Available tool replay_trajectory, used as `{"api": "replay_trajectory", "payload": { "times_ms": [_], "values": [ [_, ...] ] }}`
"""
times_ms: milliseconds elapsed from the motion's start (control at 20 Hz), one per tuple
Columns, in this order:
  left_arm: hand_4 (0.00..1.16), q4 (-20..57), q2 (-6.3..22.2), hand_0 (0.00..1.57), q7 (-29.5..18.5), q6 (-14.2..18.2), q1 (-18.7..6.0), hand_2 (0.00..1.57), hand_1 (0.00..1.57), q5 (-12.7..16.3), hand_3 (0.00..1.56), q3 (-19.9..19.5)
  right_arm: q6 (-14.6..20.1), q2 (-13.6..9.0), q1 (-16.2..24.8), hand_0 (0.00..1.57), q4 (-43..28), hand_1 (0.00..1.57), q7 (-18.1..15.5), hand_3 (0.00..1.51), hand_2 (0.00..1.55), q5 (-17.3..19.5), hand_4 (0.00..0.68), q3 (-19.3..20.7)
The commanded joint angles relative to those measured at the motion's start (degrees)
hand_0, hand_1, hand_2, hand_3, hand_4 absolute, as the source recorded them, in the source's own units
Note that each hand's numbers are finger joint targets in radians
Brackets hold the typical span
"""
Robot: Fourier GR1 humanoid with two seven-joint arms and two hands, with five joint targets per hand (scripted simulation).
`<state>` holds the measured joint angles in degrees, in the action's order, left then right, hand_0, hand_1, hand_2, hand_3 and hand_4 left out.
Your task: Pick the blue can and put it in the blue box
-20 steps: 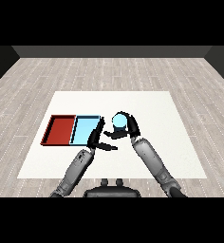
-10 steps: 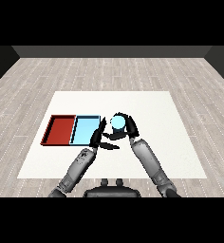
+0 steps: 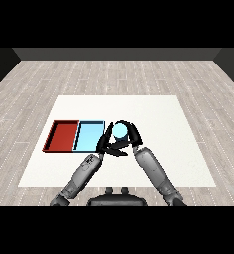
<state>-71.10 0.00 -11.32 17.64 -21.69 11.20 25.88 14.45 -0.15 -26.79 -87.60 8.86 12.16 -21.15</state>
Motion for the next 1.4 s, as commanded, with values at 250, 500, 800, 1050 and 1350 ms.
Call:
{"api": "replay_trajectory", "payload": {
  "times_ms": [250,500,800,1050,1350],
  "values": [
    [0.00,7.5,0.0,0.00,-5.2,1.0,-6.4,0.00,0.00,8.2,0.00,3.8,5.6,0.2,-3.8,1.40,1.0,1.40,1.1,1.38,1.45,-2.8,0.573,-6.4],
    [0.76,4.7,0.0,0.00,-3.7,4.9,-3.3,0.44,0.00,5.8,0.00,1.6,6.7,0.2,-6.0,1.55,0.5,1.55,5.9,1.38,1.46,-3.9,0.573,-6.6],
    [1.15,4.6,0.0,1.57,-2.9,7.0,-5.1,1.57,1.57,6.9,1.50,2.5,5.3,0.1,0.8,1.48,0.9,1.48,-1.8,1.38,1.46,-3.8,0.557,-6.6],
    [1.14,4.1,0.0,1.57,-5.4,13.5,-4.8,1.57,1.57,8.8,1.49,6.2,3.6,0.2,-3.6,1.49,5.6,1.49,-3.8,1.37,1.45,-8.8,0.554,-3.0],
    [1.13,4.6,0.0,1.57,-6.5,11.1,-3.7,1.57,1.57,6.2,1.49,2.8,1.5,0.2,-0.2,0.00,0.6,0.00,-0.9,0.00,0.00,-7.0,0.000,-2.5]
  ]
}}
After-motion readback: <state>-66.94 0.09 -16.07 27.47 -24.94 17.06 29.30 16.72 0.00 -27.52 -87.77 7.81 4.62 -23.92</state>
